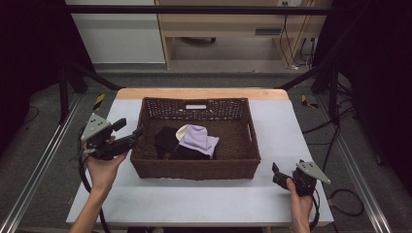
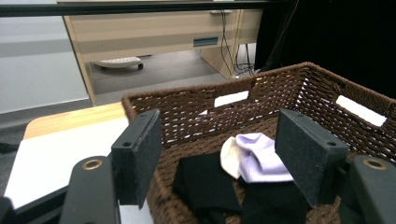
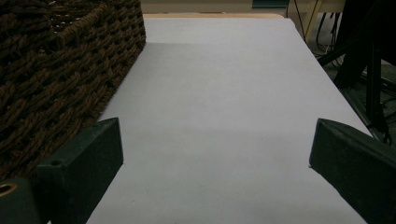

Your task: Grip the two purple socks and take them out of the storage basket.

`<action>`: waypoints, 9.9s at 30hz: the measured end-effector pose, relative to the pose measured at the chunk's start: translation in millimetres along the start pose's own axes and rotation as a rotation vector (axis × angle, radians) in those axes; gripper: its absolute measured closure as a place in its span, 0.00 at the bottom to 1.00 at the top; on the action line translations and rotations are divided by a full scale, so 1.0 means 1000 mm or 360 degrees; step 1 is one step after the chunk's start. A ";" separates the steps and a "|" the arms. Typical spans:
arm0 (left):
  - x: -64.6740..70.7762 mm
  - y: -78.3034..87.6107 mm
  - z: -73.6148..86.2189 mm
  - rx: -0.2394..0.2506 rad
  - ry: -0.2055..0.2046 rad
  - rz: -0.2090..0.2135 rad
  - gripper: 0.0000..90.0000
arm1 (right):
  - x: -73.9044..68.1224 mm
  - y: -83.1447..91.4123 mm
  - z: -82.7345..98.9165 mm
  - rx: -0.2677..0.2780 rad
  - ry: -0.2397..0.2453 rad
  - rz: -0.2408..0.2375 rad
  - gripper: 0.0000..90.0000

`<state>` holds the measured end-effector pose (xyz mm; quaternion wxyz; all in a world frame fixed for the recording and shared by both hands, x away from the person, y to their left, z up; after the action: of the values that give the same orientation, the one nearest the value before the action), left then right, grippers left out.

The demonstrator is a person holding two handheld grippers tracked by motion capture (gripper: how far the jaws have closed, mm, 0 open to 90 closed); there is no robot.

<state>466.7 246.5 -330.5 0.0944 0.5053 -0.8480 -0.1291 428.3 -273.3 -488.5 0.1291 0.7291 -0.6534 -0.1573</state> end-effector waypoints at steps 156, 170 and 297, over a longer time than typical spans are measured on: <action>0.107 0.058 0.052 -0.0109 -0.0350 0.0590 0.90 | 0.000 0.000 0.000 0.0000 0.0000 0.0004 0.04; 0.118 0.043 0.105 -0.0381 -0.0336 0.0643 0.90 | 0.000 0.000 0.000 0.0003 -0.0001 0.0010 0.04; 0.064 -0.166 0.030 -0.0924 -0.0225 0.0284 0.95 | 0.001 0.000 0.000 -0.0011 -0.0009 -0.0009 0.04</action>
<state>565.7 118.4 -409.2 0.1864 0.3705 -0.8213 -0.3918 428.5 -274.1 -488.6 0.1294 0.7301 -0.6511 -0.1619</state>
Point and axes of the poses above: each handheld gripper's, and its own axes: y roughly backward along the jaws, z roughly out of its underside, x roughly to its right, the point moved 1 cm from there along -y, roughly forward along the jaws, and after that the axes turned 1 degree about -y, right-handed, at the moved point
